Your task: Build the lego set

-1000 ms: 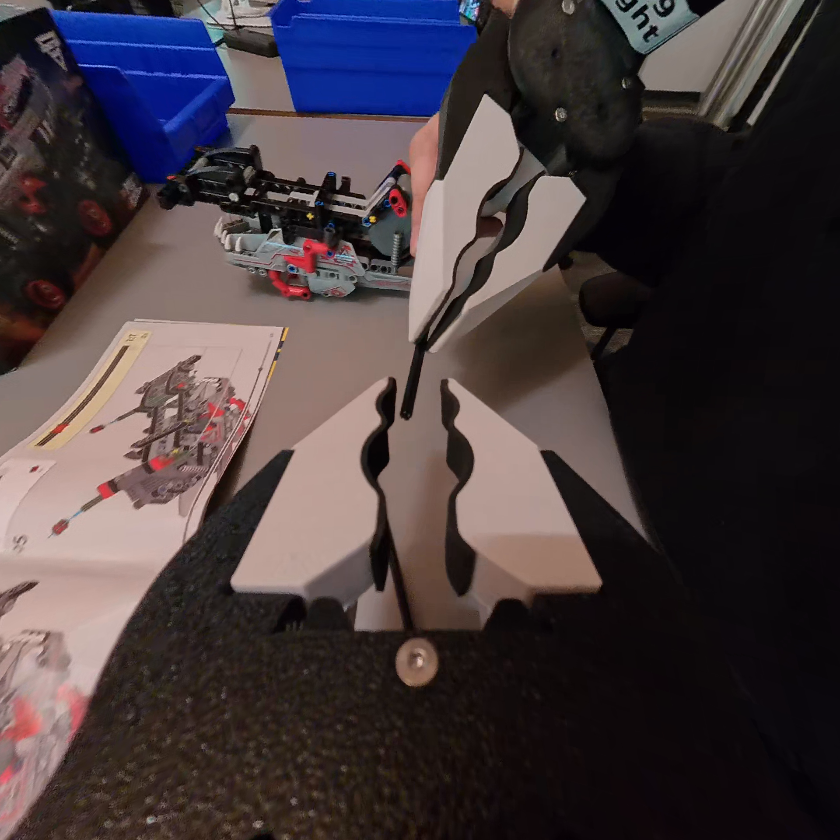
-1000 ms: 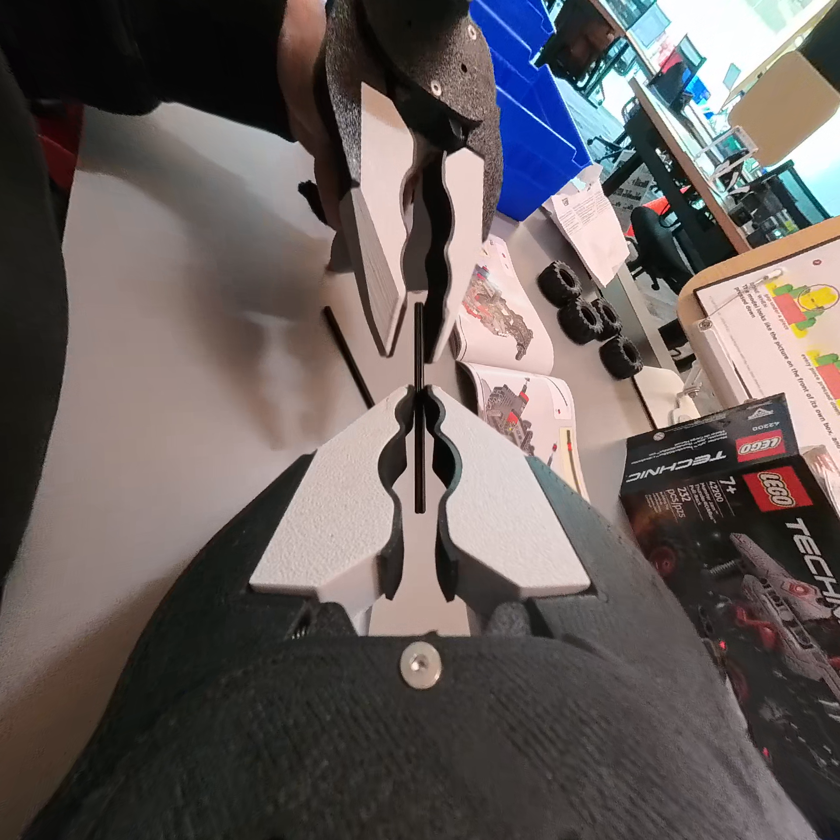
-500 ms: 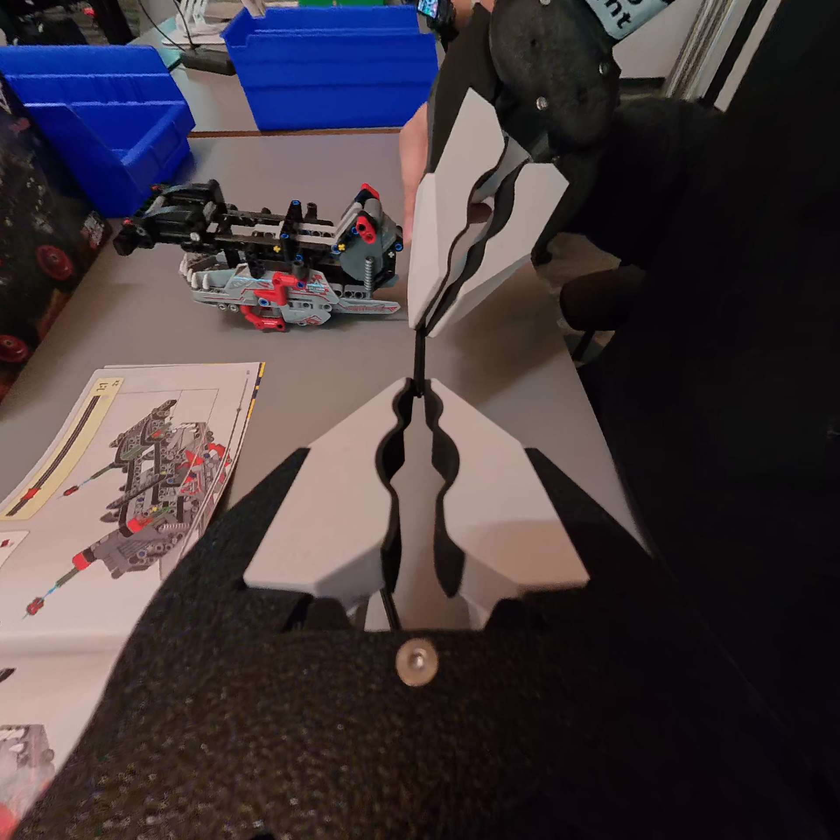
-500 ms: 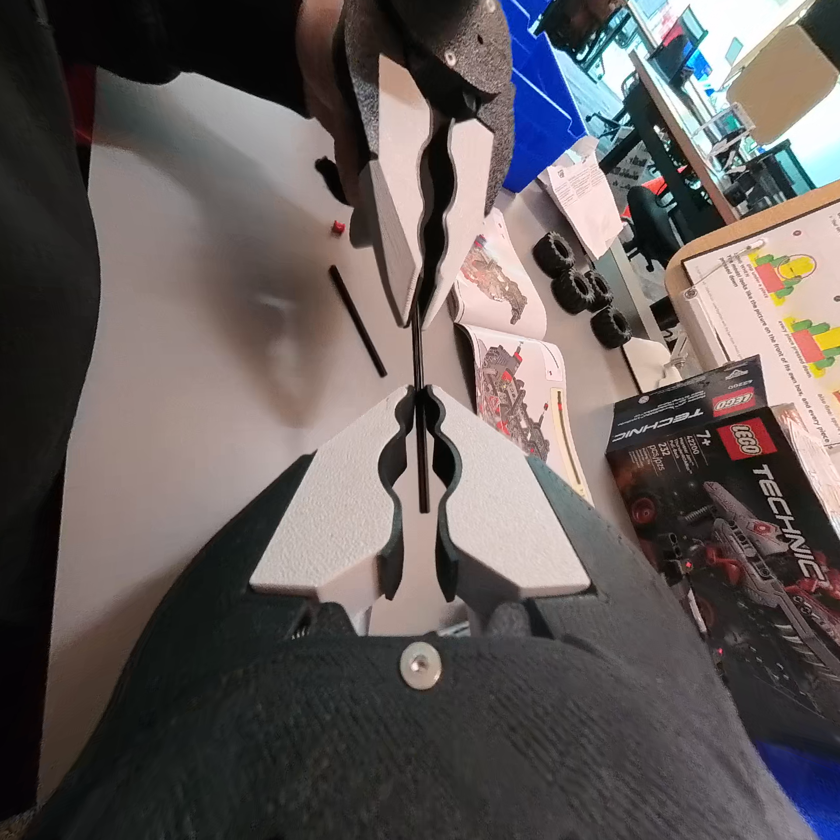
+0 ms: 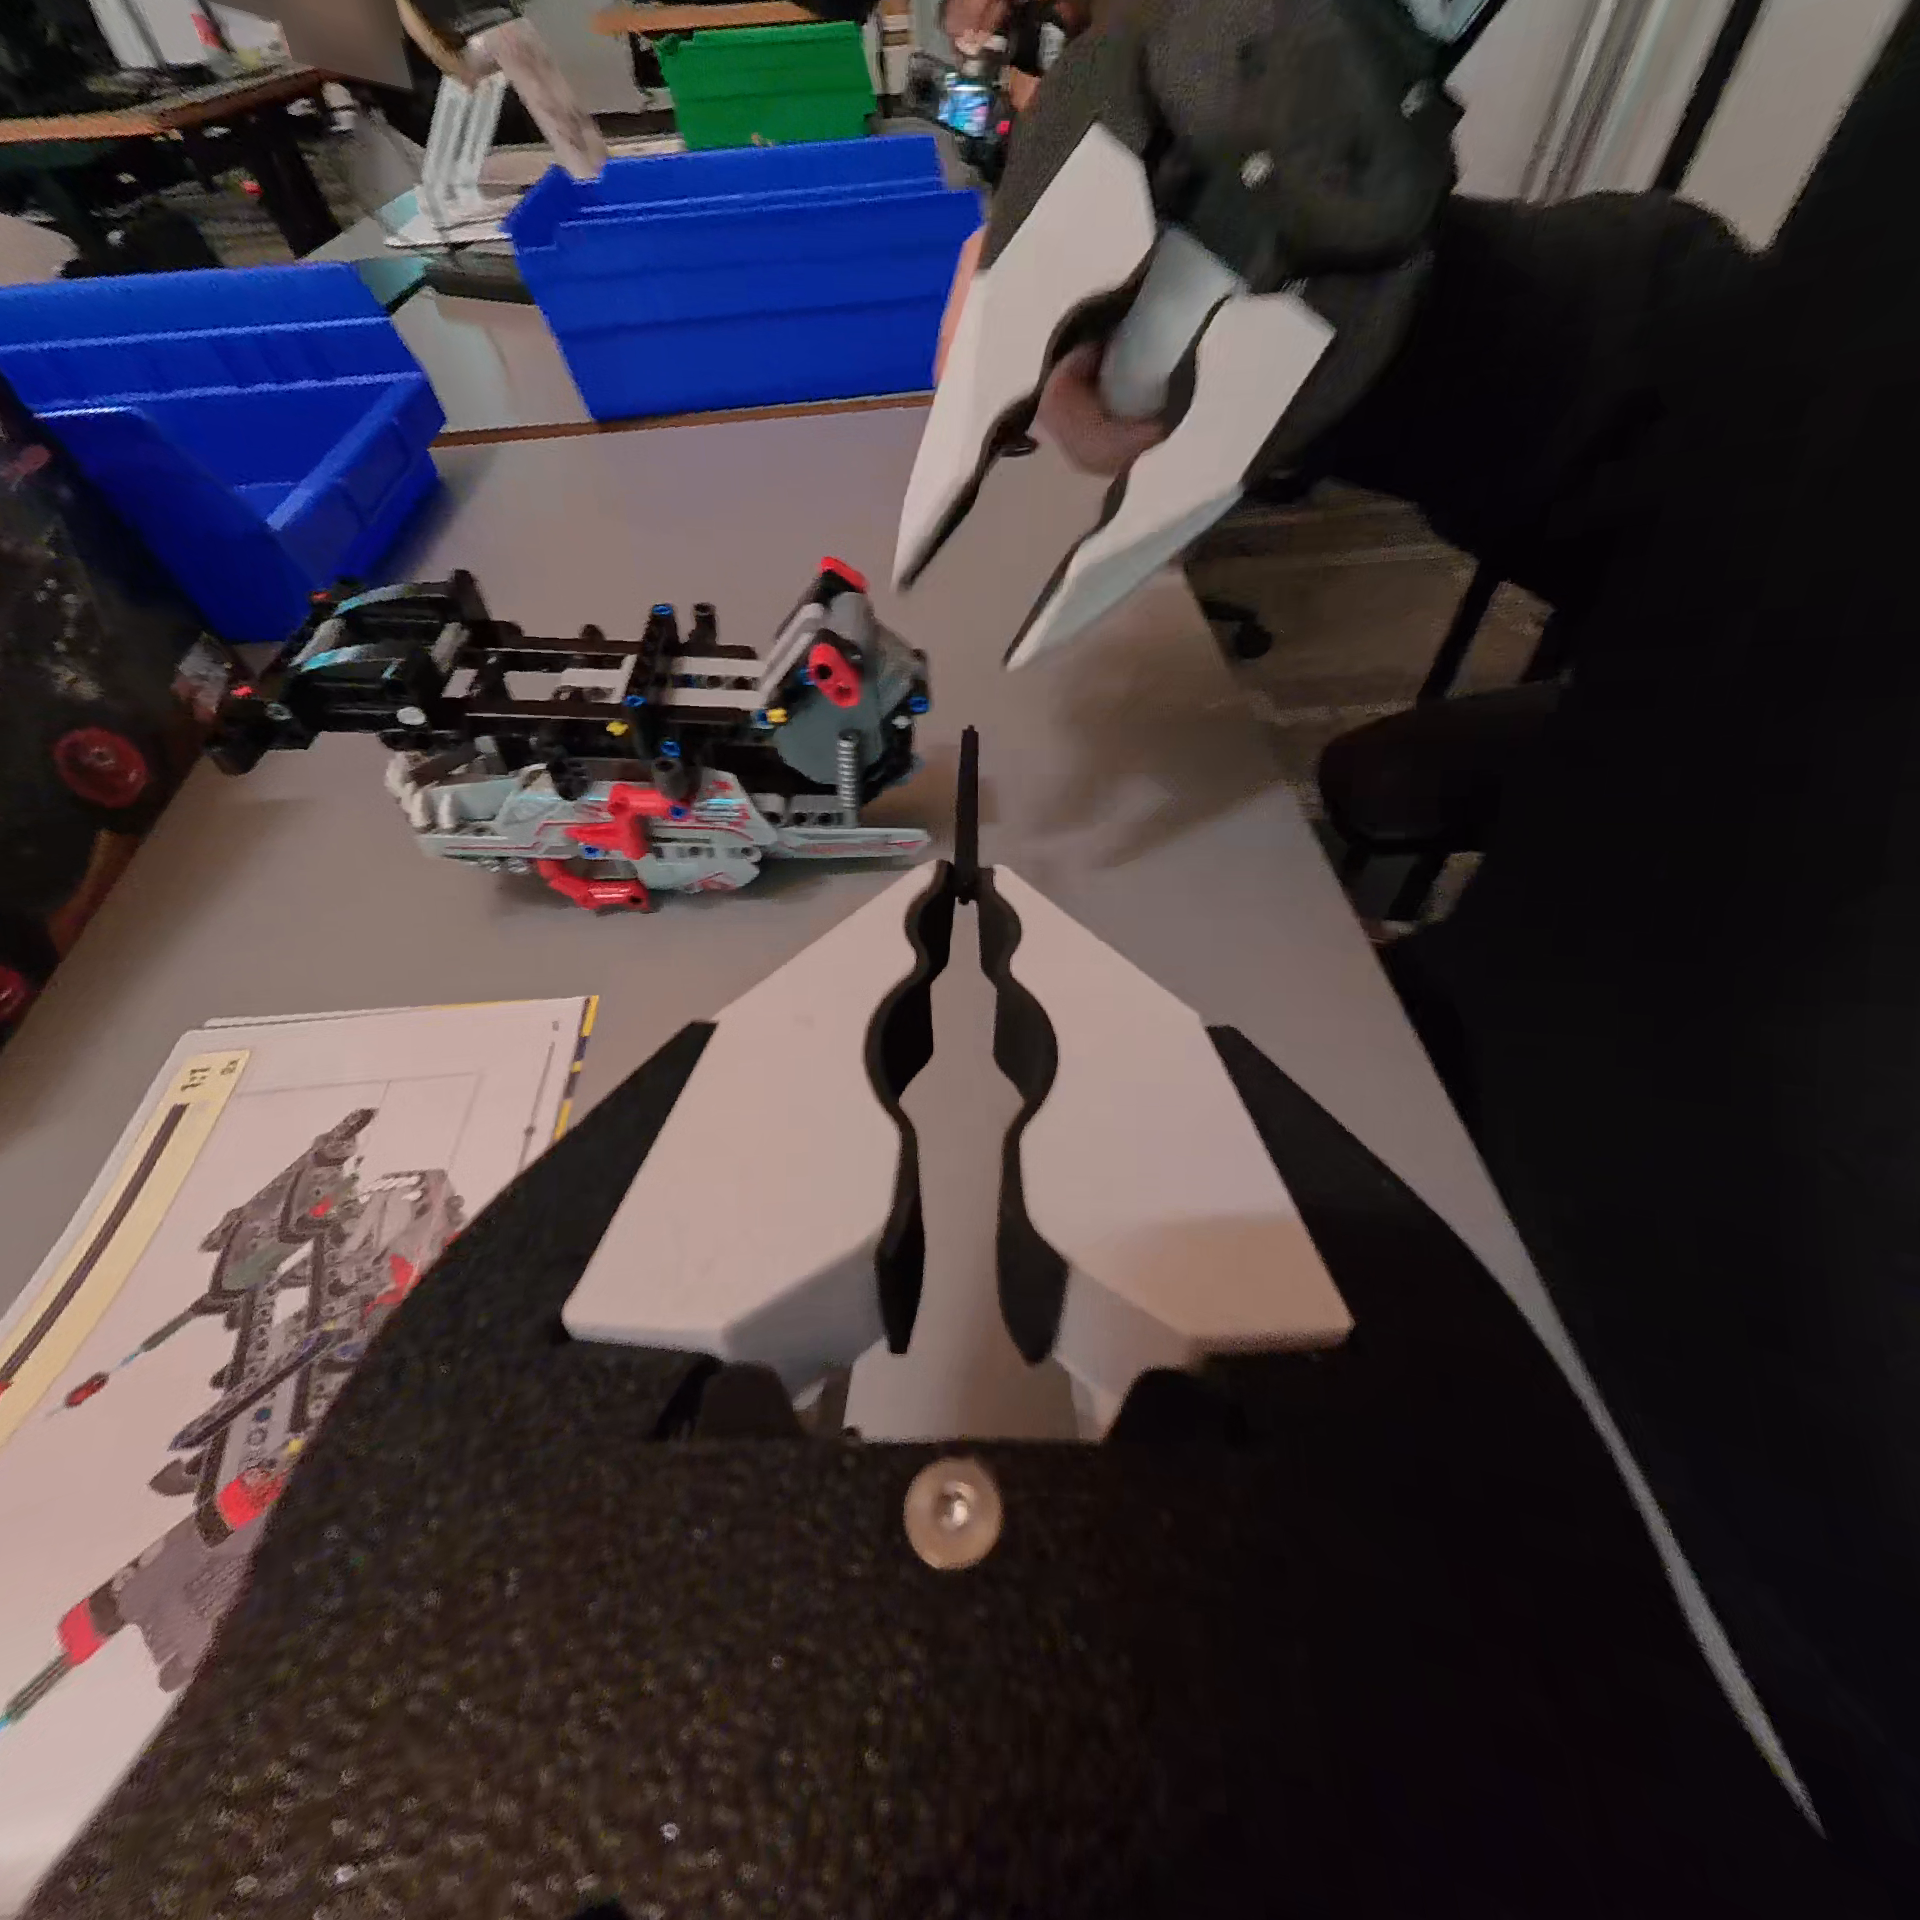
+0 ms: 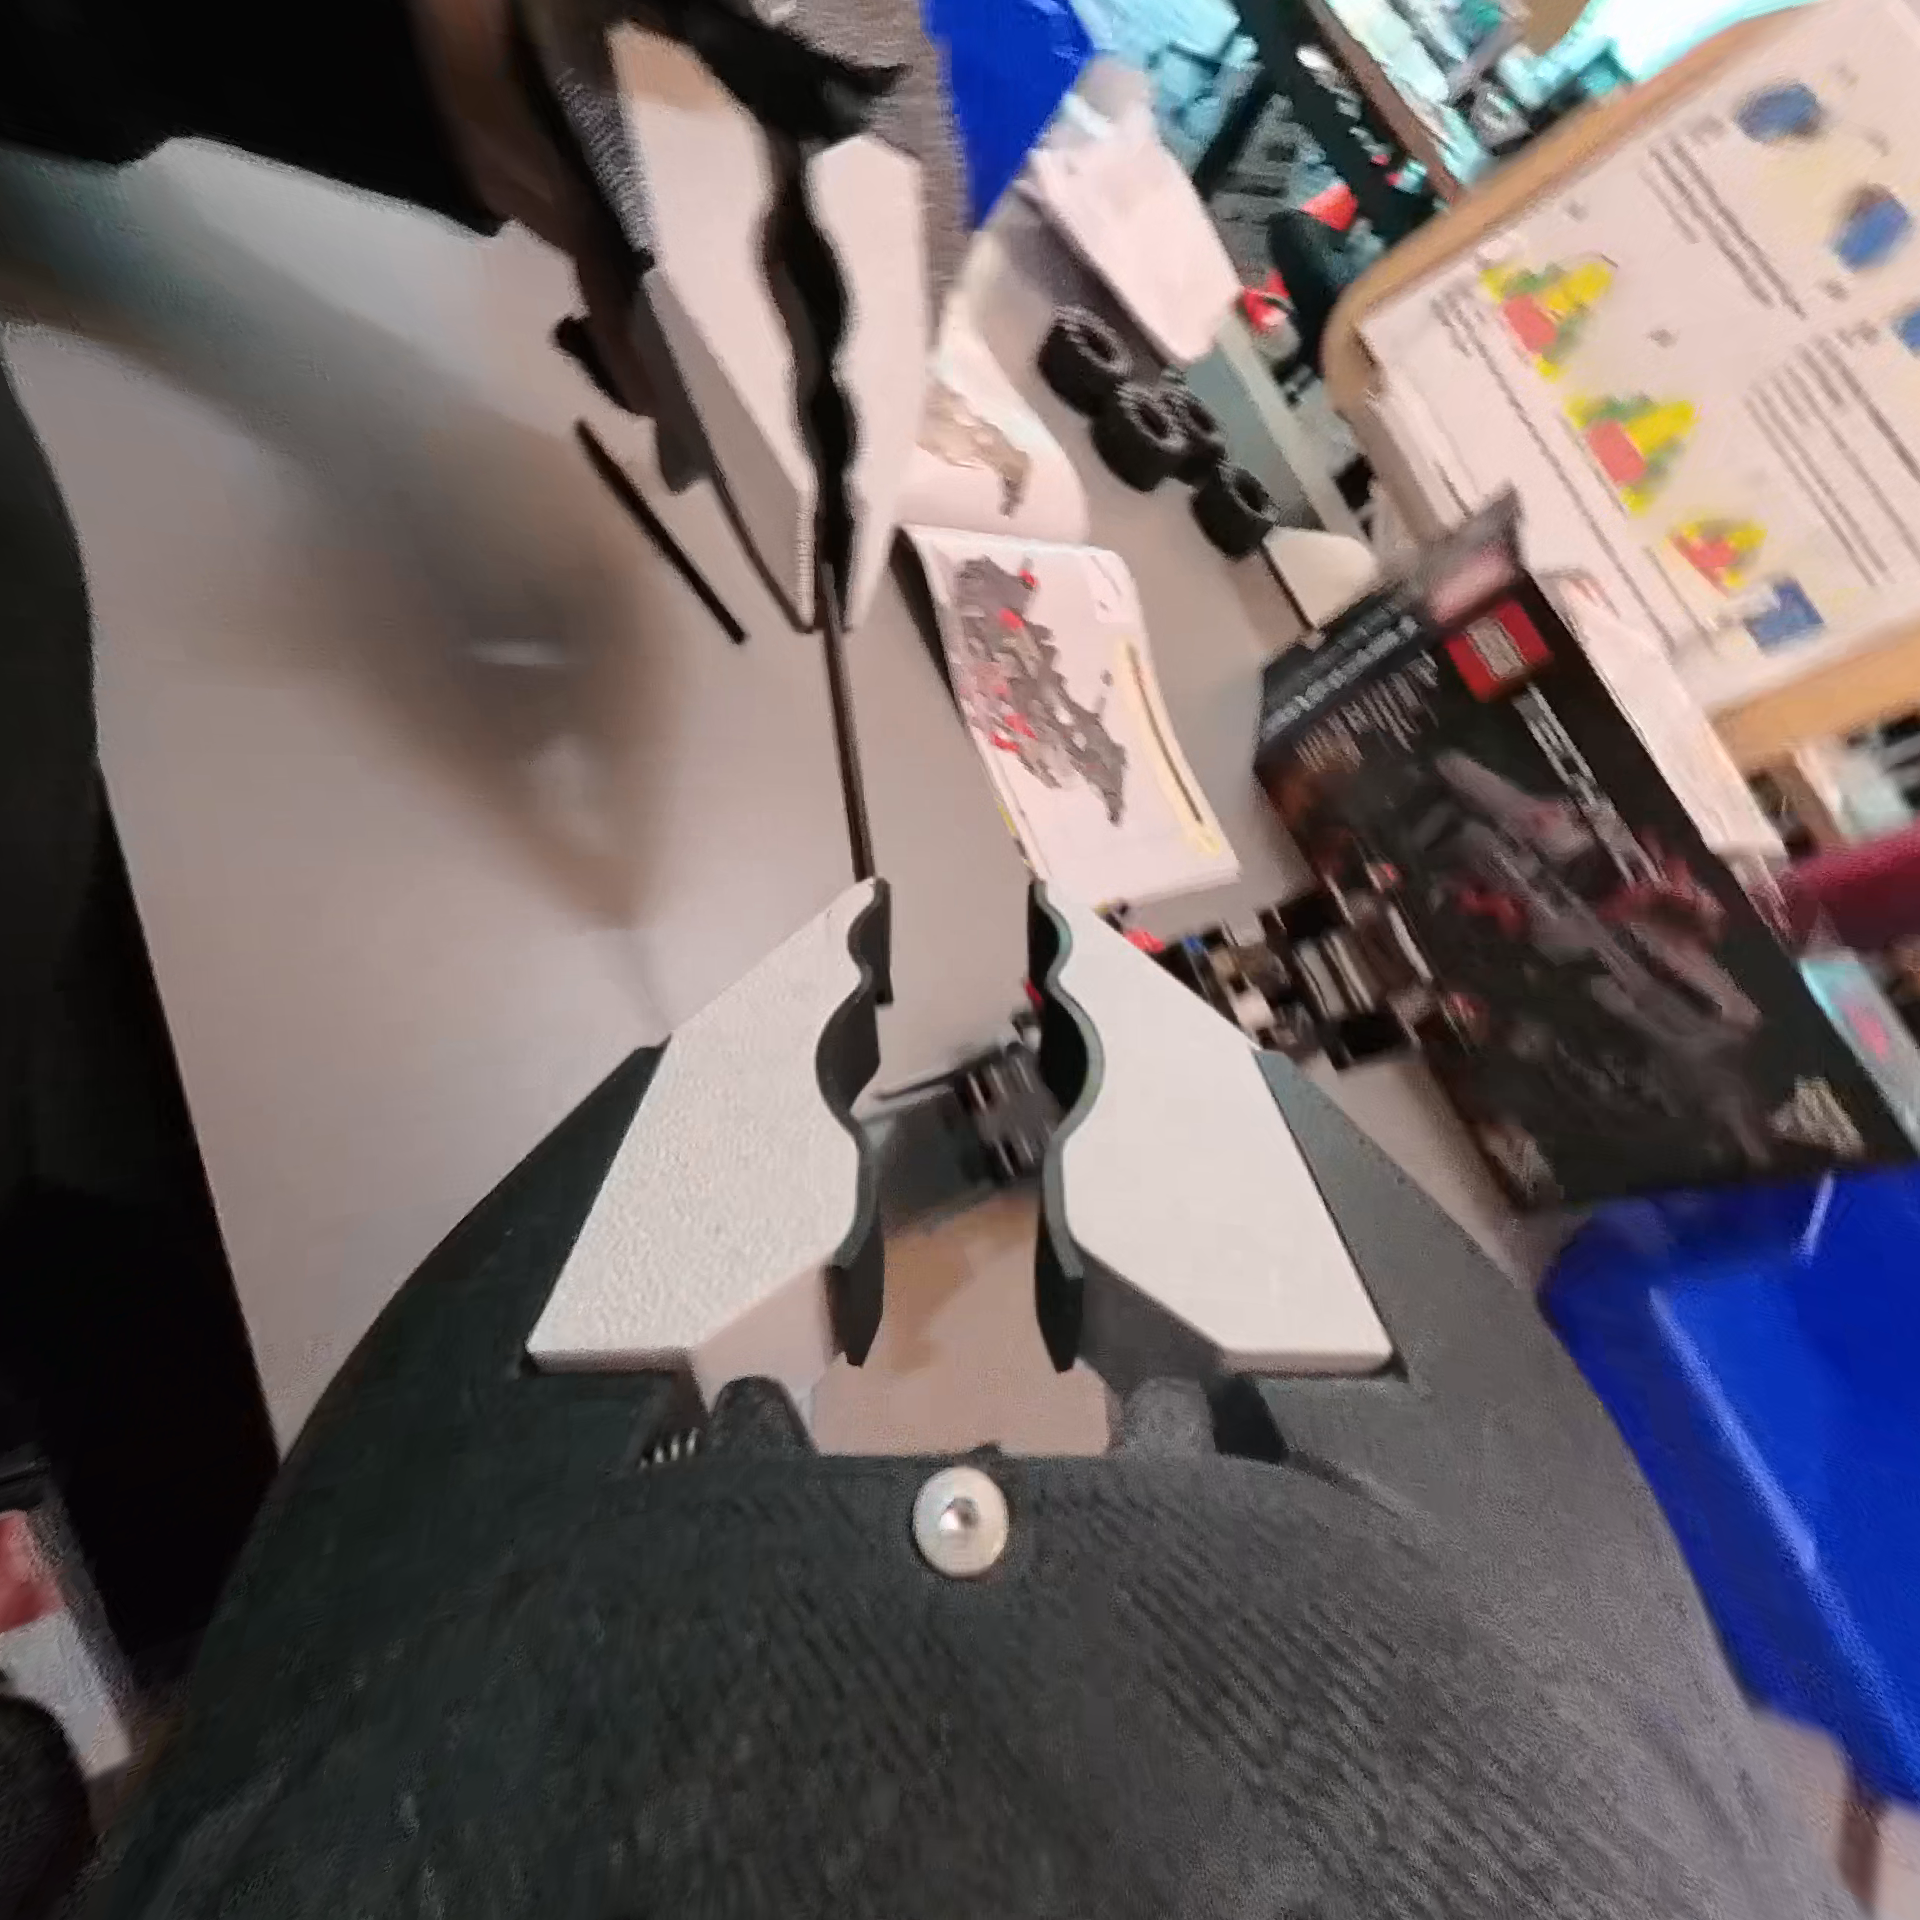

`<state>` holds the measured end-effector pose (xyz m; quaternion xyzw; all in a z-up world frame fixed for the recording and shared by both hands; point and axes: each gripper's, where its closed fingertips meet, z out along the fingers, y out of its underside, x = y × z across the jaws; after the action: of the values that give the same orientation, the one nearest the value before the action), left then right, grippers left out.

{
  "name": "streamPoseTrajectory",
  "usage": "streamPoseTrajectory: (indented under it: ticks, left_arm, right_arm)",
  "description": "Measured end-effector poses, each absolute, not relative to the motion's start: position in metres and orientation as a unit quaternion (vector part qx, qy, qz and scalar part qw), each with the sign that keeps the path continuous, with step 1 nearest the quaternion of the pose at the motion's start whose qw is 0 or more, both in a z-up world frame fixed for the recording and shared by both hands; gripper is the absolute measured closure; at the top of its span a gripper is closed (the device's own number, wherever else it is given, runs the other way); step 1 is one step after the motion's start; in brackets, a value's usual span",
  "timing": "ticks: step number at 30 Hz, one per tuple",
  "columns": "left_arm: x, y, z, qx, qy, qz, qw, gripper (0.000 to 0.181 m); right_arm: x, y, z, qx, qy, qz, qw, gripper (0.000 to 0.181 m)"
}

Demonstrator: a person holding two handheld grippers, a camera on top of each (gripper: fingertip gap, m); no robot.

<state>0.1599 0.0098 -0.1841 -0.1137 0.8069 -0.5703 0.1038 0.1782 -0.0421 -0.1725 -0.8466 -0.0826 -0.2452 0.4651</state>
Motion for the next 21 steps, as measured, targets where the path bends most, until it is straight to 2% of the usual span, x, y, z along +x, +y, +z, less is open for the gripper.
streamPoseTrajectory:
  ticks: [5, 10, 13, 21]
  left_arm:
    - [0.180, 0.006, -0.184, -0.135, 0.785, -0.594, 0.116, 0.179]
    - [0.184, 0.010, -0.184, -0.138, 0.782, -0.596, 0.124, 0.179]
    - [0.187, 0.013, -0.185, -0.146, 0.779, -0.597, 0.127, 0.179]
    - [0.186, 0.015, -0.183, -0.144, 0.777, -0.599, 0.130, 0.179]
  right_arm:
    - [0.223, -0.100, -0.170, -0.832, 0.138, -0.148, 0.517, 0.132]
    - [0.232, -0.106, -0.176, -0.790, 0.218, -0.052, 0.571, 0.141]
    - [0.227, -0.098, -0.186, -0.785, 0.232, -0.011, 0.574, 0.141]
    - [0.224, -0.091, -0.192, -0.785, 0.226, -0.020, 0.577, 0.145]
